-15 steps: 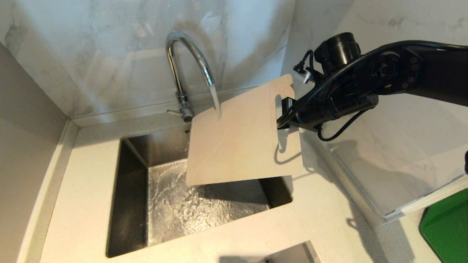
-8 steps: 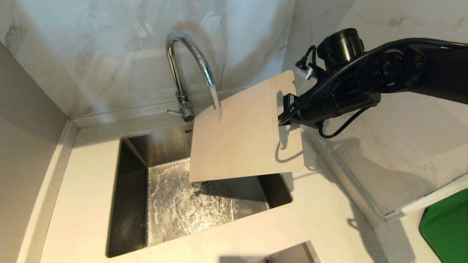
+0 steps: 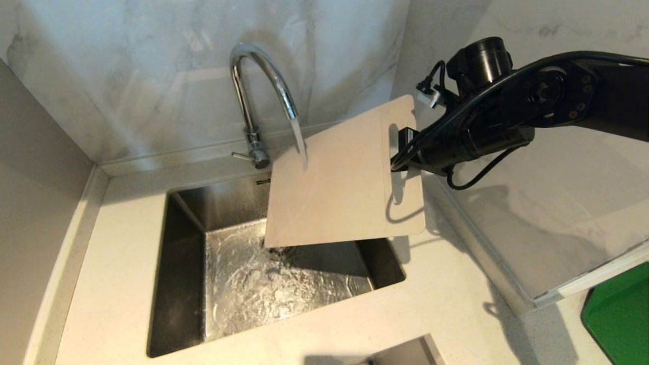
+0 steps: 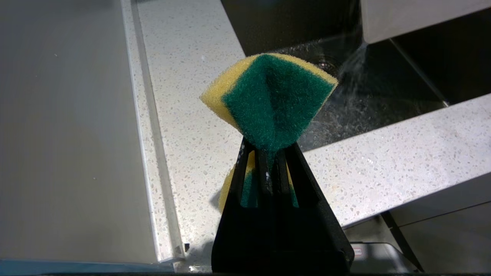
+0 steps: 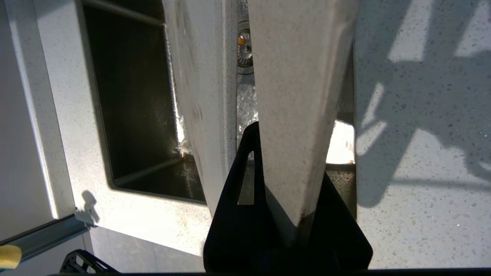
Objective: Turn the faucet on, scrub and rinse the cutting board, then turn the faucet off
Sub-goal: Scrub the cutting board underwater
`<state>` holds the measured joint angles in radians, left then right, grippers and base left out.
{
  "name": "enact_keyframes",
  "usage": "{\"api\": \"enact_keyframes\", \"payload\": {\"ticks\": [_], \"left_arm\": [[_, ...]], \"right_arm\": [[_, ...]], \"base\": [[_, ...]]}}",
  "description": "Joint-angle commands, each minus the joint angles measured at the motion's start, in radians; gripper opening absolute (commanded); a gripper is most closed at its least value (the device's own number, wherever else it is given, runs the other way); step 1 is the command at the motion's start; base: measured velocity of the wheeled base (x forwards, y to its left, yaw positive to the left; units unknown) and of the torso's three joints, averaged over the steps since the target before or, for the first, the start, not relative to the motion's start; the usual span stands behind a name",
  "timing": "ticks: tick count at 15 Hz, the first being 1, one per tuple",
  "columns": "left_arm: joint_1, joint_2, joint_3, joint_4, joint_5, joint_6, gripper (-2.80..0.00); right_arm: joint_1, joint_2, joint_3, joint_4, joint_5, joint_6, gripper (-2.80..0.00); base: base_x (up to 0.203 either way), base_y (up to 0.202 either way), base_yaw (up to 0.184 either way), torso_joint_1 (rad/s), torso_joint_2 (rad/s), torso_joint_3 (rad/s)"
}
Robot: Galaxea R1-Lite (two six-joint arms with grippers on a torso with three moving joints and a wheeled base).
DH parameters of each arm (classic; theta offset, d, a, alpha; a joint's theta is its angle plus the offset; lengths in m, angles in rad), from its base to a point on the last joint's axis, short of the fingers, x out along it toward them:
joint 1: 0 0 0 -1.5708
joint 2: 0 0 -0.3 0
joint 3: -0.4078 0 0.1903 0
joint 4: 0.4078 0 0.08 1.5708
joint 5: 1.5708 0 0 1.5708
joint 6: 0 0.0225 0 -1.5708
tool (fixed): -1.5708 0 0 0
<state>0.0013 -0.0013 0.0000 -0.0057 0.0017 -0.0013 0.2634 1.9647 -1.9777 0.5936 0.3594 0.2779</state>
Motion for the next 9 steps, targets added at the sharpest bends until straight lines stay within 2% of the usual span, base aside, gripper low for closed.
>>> {"api": "enact_keyframes", "payload": {"ticks": [1, 5, 9], "left_arm": [[0.0, 0.0, 0.002, 0.0, 0.0, -0.002, -2.8], [0.0, 0.0, 0.002, 0.0, 0.001, -0.002, -2.8], [0.0, 0.0, 0.002, 0.0, 0.001, -0.002, -2.8]], "right_arm": [[0.002, -0.014, 0.008, 0.02, 0.006, 0.001, -2.8], [0.008, -0.045, 0.028, 0.045, 0.01, 0.006, -2.8], [0.065, -0.101, 0.123, 0.064, 0.011, 0.013, -2.8]], "base": [[0.0, 0.0, 0.0, 0.0, 0.0, 0.0], [0.0, 0.0, 0.0, 0.0, 0.0, 0.0], [0.0, 0.0, 0.0, 0.0, 0.0, 0.0]]}}
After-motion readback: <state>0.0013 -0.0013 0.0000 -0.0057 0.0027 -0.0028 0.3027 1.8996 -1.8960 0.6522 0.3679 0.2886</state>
